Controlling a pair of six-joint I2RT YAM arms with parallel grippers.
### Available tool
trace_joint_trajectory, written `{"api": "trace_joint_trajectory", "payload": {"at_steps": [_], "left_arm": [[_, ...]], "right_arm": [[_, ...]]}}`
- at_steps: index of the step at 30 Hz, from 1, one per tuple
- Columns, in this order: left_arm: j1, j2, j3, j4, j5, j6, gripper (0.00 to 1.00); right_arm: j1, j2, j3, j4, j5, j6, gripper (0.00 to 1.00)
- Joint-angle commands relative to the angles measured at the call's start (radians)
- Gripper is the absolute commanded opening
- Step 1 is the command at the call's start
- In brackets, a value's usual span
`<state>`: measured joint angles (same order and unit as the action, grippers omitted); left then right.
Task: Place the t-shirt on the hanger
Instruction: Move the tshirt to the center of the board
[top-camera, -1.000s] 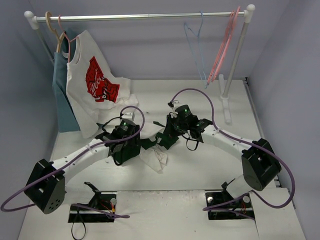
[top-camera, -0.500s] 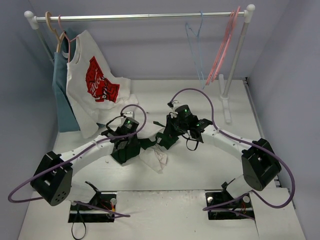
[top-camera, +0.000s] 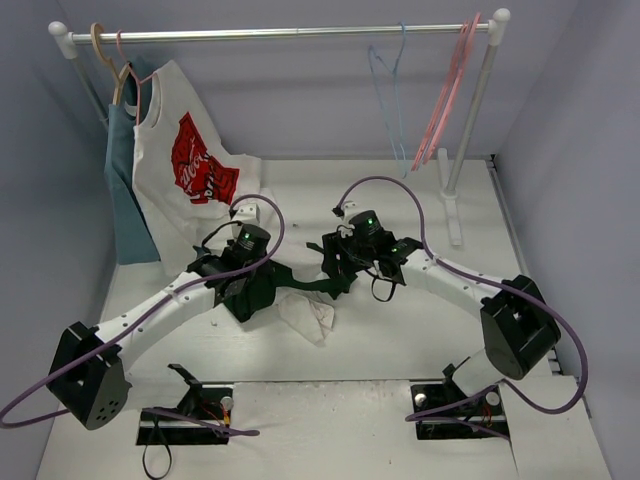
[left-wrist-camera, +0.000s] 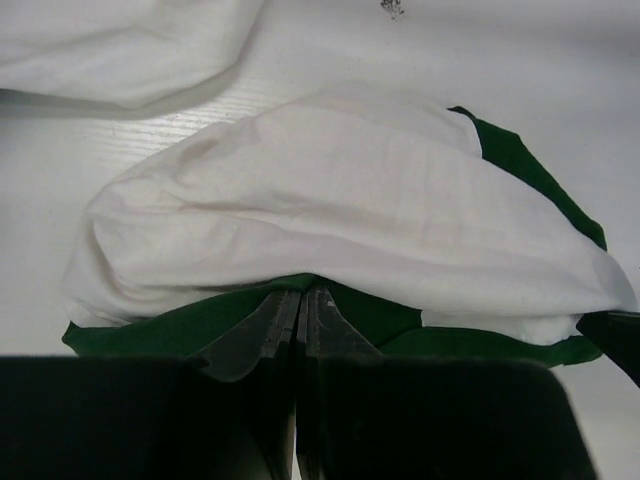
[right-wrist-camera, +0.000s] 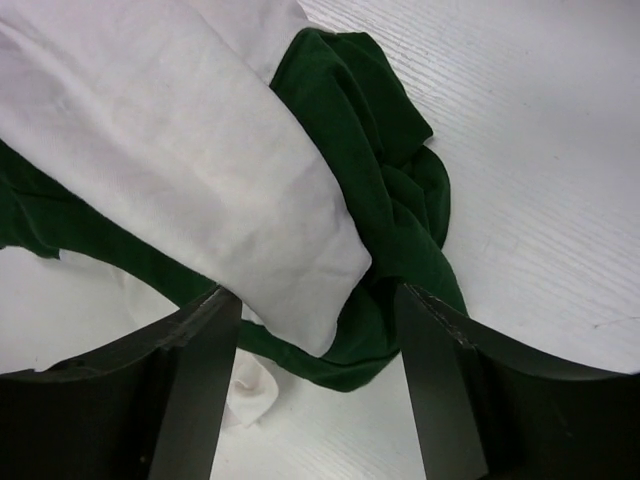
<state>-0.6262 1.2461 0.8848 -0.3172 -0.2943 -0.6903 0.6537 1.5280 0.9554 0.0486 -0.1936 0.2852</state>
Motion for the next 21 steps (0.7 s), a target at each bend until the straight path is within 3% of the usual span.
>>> {"api": "trace_joint_trajectory", "payload": {"at_steps": [1, 13, 21], "left_arm": [[0.011, -0.016, 0.077, 0.004, -0.048, 0.026, 0.00], [0.019, -0.005, 0.121, -0.033, -0.049, 0.043, 0.00], [0.023, -0.017, 0.146, -0.068, -0.035, 0.054, 0.00]], "right_arm": [[-0.006, -0.087, 0.008, 0.008, 0.029, -0.063, 0.64], [-0.005, -0.213, -0.243, 0.102, -0.001, -0.103, 0.67], [0.001, -0.140, -0.218, 0.142, -0.033, -0.129, 0.68]]}}
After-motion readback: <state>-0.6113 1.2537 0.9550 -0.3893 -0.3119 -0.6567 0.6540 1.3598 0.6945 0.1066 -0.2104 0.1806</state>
